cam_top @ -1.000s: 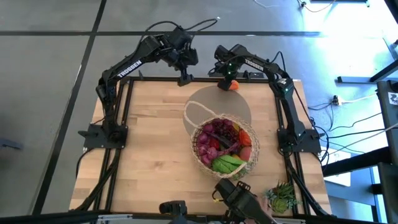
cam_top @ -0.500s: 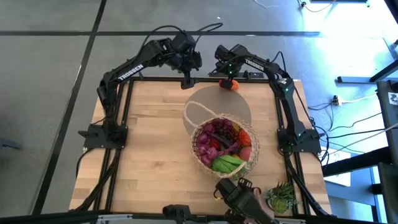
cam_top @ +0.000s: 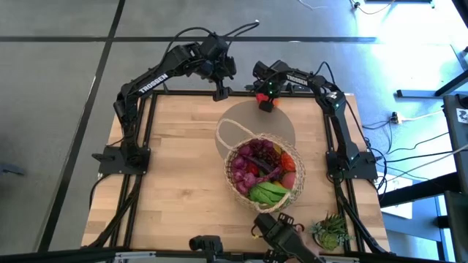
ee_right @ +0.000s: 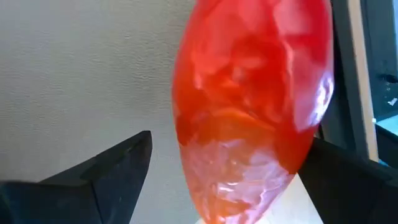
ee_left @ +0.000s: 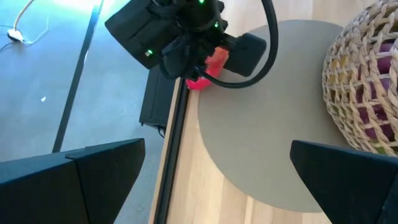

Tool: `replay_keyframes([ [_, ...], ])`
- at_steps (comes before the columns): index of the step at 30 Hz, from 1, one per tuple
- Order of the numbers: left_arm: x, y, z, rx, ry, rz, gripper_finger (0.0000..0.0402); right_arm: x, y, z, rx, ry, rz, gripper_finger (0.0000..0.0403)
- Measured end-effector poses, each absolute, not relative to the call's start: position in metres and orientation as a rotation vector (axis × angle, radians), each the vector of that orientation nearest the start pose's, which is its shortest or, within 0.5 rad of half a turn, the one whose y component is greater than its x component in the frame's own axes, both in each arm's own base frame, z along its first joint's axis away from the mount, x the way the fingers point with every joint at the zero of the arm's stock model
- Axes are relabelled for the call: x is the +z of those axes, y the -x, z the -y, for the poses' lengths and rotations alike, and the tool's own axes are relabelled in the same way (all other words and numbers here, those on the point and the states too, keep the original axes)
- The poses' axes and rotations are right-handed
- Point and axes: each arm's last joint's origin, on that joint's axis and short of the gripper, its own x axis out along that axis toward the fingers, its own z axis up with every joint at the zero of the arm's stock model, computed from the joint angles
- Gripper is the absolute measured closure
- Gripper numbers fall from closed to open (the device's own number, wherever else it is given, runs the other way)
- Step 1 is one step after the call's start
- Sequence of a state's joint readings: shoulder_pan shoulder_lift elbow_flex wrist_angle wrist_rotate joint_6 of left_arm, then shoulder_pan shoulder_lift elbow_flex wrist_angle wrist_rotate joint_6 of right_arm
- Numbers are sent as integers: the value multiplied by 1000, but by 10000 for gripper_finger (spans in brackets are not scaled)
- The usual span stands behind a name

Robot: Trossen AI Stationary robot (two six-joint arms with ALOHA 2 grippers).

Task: Build produce basket
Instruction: Put the red mango into the brown basket

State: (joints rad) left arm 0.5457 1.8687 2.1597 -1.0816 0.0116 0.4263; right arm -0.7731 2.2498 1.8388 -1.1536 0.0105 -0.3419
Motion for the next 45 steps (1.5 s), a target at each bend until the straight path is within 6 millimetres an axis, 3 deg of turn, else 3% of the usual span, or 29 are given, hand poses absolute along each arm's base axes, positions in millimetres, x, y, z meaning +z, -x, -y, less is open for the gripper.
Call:
replay_keyframes([
  [15,415,-328,-198,331,-177,-858,10,166,-320,297,-297,-290,-1517,39],
  [19,415,-328,-198,331,-176,-857,10,166,-322,297,-279,-311,-1482,76],
  [25,415,-328,-198,331,-176,-857,10,166,-326,298,-272,-385,-1404,170],
  [33,415,-328,-198,331,-176,-857,10,168,-329,297,-287,-355,-1398,176],
  [36,415,-328,-198,330,-176,-857,10,178,-327,296,-302,-338,-1386,176],
  [45,415,-328,-198,330,-177,-857,10,246,-322,273,-371,-309,-1253,177],
])
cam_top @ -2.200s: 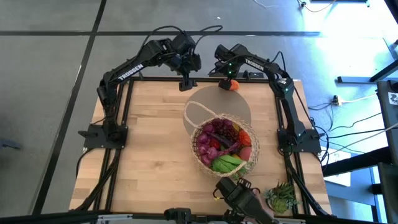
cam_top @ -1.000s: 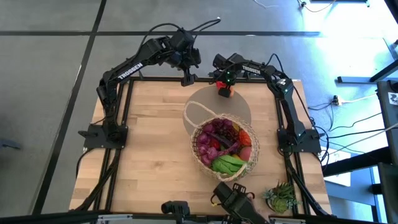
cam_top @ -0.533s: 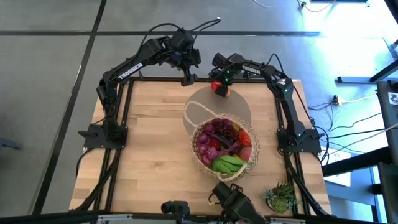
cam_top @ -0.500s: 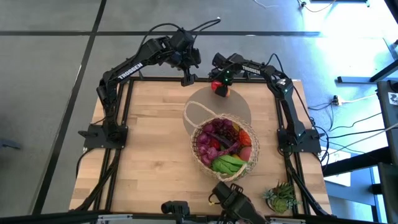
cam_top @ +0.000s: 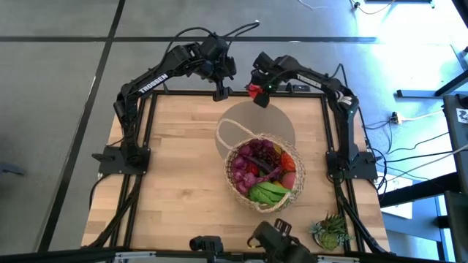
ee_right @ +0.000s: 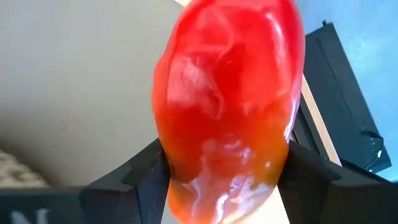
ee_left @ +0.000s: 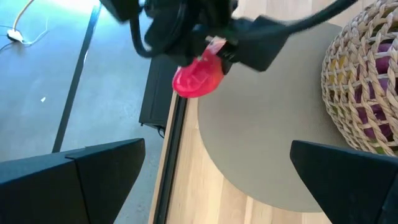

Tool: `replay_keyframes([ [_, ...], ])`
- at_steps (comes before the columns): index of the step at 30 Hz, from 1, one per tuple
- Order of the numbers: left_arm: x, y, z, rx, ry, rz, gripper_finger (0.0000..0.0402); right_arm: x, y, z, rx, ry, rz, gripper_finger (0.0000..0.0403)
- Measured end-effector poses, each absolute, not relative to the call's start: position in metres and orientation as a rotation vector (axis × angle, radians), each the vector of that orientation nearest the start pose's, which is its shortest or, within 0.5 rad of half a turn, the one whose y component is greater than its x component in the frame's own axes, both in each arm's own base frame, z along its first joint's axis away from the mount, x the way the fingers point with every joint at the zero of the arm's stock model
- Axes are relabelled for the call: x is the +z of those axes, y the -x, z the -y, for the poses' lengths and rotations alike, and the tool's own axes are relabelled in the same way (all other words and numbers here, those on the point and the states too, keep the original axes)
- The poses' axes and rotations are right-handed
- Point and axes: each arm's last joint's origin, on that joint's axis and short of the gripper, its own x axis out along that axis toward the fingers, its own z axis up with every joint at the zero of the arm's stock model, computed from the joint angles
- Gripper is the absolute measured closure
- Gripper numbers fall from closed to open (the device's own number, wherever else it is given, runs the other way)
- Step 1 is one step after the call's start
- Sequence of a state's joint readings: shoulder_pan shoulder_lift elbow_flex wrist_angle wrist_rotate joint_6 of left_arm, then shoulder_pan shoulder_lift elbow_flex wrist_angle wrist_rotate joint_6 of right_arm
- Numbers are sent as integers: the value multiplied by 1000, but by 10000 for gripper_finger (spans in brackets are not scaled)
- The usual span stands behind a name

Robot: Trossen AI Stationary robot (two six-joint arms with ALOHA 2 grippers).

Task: Build produce basket
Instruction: Put the red mango into the brown basket

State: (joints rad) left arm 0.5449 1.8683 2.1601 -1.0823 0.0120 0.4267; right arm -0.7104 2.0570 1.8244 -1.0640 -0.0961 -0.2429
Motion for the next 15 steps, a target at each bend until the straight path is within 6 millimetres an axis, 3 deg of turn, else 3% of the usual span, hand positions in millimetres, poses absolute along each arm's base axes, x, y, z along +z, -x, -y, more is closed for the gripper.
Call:
replay_keyframes([
  [5,415,-328,-198,330,-176,-858,10,281,-318,246,-355,-267,-1218,177],
  [15,415,-327,-198,330,-176,-857,10,359,-302,172,-435,-239,-1070,177],
])
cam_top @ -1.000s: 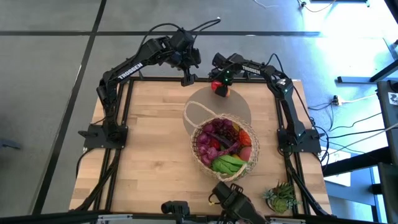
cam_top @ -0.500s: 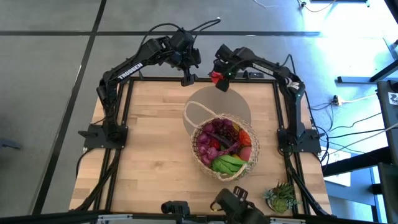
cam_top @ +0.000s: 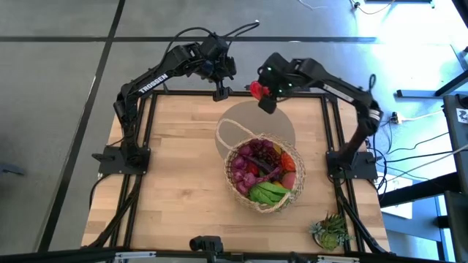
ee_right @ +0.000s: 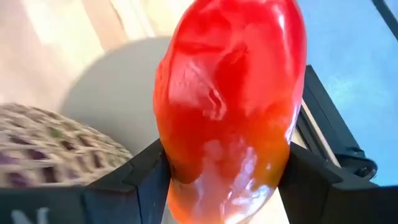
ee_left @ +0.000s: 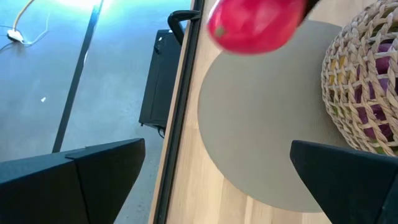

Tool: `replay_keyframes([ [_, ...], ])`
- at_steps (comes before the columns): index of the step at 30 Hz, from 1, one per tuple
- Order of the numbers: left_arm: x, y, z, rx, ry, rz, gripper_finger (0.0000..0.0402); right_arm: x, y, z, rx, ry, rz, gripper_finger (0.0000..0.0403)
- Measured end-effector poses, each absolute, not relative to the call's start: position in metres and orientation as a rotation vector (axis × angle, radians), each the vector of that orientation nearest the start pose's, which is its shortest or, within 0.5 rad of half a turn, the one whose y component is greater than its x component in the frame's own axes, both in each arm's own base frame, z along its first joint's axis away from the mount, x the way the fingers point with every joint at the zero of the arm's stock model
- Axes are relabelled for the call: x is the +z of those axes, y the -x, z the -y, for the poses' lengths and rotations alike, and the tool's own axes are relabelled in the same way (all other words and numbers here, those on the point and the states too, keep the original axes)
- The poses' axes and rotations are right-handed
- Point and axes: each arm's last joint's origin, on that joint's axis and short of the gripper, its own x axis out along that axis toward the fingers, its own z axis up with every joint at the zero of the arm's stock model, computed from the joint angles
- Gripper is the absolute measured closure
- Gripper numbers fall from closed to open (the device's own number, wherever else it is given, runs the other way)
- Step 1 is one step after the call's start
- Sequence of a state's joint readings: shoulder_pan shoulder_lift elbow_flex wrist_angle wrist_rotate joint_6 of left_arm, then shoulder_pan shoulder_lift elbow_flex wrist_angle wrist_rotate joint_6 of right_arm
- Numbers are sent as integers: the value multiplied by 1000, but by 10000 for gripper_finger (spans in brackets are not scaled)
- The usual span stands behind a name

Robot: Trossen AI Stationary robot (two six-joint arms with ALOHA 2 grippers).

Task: Build produce basket
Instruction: Put the red mango into the brown basket

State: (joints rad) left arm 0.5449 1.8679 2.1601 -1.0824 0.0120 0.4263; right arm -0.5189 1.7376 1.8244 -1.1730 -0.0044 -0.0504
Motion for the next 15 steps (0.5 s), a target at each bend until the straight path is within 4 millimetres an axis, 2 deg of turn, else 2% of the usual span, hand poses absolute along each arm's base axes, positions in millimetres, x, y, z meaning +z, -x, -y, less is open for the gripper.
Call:
replay_keyframes([
  [6,415,-327,-198,331,-177,-856,10,391,-291,133,-452,-282,-955,177],
  [15,416,-328,-199,333,-187,-844,10,430,-280,66,-346,-355,-751,177],
])
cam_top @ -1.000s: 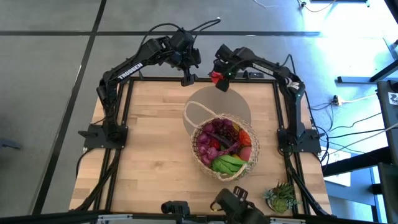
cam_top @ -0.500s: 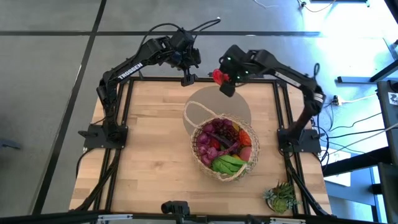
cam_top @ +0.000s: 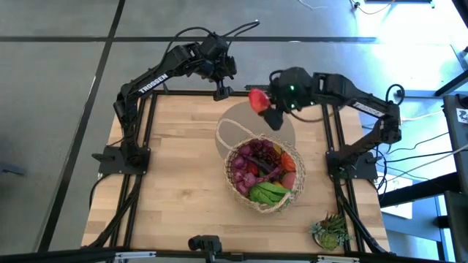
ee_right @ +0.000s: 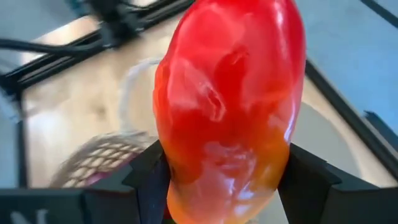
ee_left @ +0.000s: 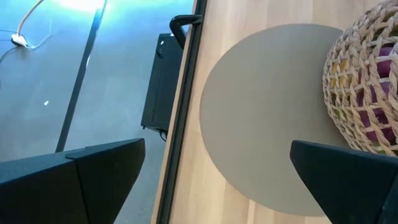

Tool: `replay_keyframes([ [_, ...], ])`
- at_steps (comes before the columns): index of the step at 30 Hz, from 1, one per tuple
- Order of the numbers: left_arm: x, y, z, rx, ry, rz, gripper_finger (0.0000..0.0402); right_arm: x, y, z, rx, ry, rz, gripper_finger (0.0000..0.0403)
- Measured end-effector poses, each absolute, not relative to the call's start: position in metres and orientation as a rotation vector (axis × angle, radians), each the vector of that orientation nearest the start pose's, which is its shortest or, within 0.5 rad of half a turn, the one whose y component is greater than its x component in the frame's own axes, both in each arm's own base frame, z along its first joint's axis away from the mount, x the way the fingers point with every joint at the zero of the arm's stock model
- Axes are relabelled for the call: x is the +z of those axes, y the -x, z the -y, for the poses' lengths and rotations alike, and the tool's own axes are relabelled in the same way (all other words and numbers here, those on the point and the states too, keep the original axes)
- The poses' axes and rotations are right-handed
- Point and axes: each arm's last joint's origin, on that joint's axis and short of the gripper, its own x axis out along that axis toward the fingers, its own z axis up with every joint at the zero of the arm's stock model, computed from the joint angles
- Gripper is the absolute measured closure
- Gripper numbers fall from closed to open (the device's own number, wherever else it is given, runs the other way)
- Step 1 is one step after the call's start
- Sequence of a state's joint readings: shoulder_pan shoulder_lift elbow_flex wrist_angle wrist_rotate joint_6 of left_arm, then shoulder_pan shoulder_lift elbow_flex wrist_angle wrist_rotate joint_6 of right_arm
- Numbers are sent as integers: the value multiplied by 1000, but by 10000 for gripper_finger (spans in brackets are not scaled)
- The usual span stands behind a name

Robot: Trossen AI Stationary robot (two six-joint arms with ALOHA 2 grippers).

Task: Build produce basket
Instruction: Put the red mango into the brown basket

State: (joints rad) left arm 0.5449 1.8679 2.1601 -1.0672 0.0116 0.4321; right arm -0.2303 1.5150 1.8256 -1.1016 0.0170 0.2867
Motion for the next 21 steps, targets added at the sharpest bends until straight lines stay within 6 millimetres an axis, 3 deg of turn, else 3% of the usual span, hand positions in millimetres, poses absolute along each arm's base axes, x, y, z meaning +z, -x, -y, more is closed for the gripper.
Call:
replay_keyframes([
  [10,424,-321,-194,346,-171,-834,10,432,-288,-5,-33,-377,-785,177],
  [17,454,-291,-175,361,-175,-770,10,430,-288,-43,-15,-463,-805,177],
  [21,473,-273,-164,370,-199,-713,10,418,-300,-62,-22,-444,-853,177],
])
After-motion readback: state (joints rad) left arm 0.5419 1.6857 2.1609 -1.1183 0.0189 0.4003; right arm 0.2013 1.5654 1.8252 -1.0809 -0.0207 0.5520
